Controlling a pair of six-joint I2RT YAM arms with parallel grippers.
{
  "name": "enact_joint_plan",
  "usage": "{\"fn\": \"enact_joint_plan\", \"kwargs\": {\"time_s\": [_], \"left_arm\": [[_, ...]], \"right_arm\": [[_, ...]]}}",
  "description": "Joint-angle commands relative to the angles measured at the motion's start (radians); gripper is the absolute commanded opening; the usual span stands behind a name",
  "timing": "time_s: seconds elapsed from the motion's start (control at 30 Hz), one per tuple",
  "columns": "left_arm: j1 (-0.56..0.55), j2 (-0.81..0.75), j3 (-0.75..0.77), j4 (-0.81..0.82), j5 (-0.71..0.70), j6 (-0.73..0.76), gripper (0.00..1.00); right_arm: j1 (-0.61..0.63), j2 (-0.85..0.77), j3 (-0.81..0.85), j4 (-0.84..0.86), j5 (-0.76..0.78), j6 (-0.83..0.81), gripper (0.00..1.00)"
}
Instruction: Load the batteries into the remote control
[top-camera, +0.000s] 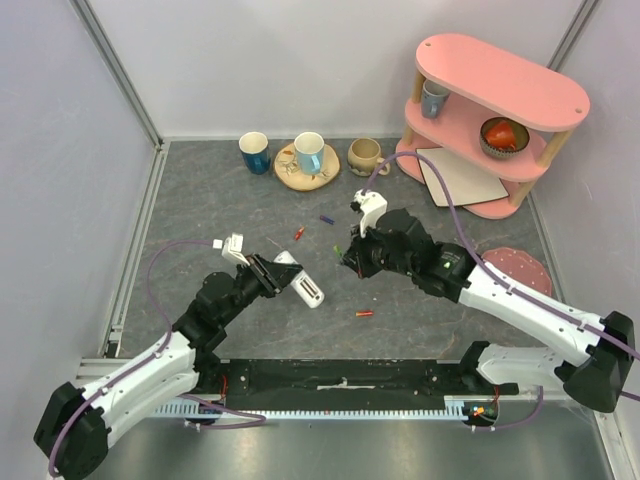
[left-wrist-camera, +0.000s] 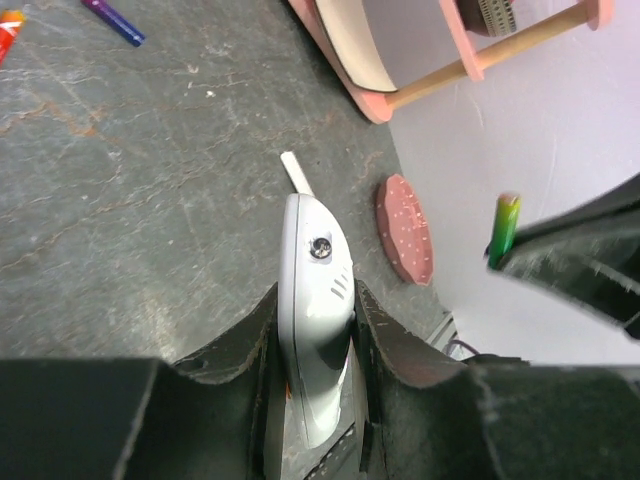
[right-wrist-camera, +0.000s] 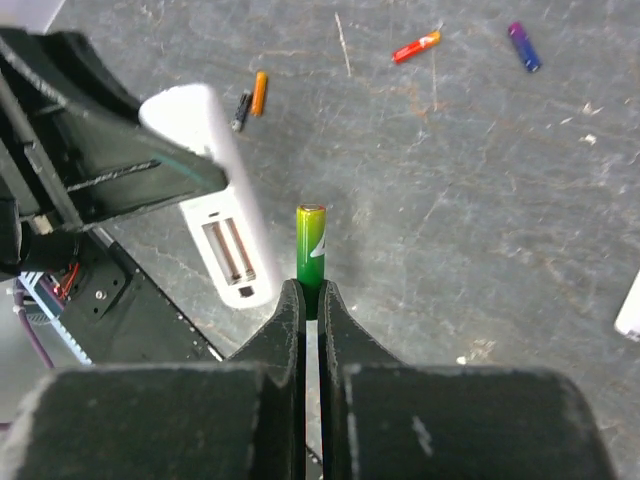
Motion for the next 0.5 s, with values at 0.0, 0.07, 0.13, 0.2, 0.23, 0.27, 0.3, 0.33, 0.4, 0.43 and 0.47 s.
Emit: {"fn": "enact_joint_plan", "kwargs": {"time_s": [0.0,0.07,0.13,0.2,0.23,0.27,0.3,0.33,0.4,0.43,0.47], "left_arm": [[0.002,0.094,0.015,0.288,0.037,-0.065,0.02],[0.002,0.152,0.015,0.357,0.071,-0.067,0.02],[0.002,0.191,0.025,0.388,0.096,-0.069,0.02],[0.002,0.243,0.031,0.434,0.129,-0.079,0.02],[0.002,0.257,0.038,0.453,0.142,-0.084,0.02],[0.002,0.289,0.039,0.476,0.157,-0.098,0.02],[0.002,0.3,0.042,0.49,0.165,-0.108,0.02],[0.002,0.315,0.042,0.504,0.171,-0.119,0.02],[0.002,0.352,0.042,0.548,0.188,-0.144,0.02],[0.002,0.363,0.039,0.567,0.195,-0.154,0.02],[0.002,0.375,0.036,0.591,0.202,-0.173,0.02]], "right_arm": [[0.092,-0.015,0.022,-0.071,0.079,0.108,0.0],[0.138,-0.018,0.002,-0.054,0.081,0.12,0.0],[0.161,-0.008,0.009,-0.07,0.097,0.111,0.0],[0.177,0.025,0.025,-0.109,0.097,0.082,0.0],[0.183,0.029,0.022,-0.109,0.096,0.08,0.0],[0.189,0.028,0.014,-0.1,0.094,0.082,0.0],[0.19,0.029,0.011,-0.1,0.085,0.086,0.0],[0.193,0.031,0.011,-0.103,0.078,0.085,0.0],[0.195,0.045,0.028,-0.129,0.067,0.095,0.0],[0.2,0.057,0.035,-0.141,0.064,0.1,0.0],[0.203,0.063,0.046,-0.173,0.065,0.1,0.0]]}}
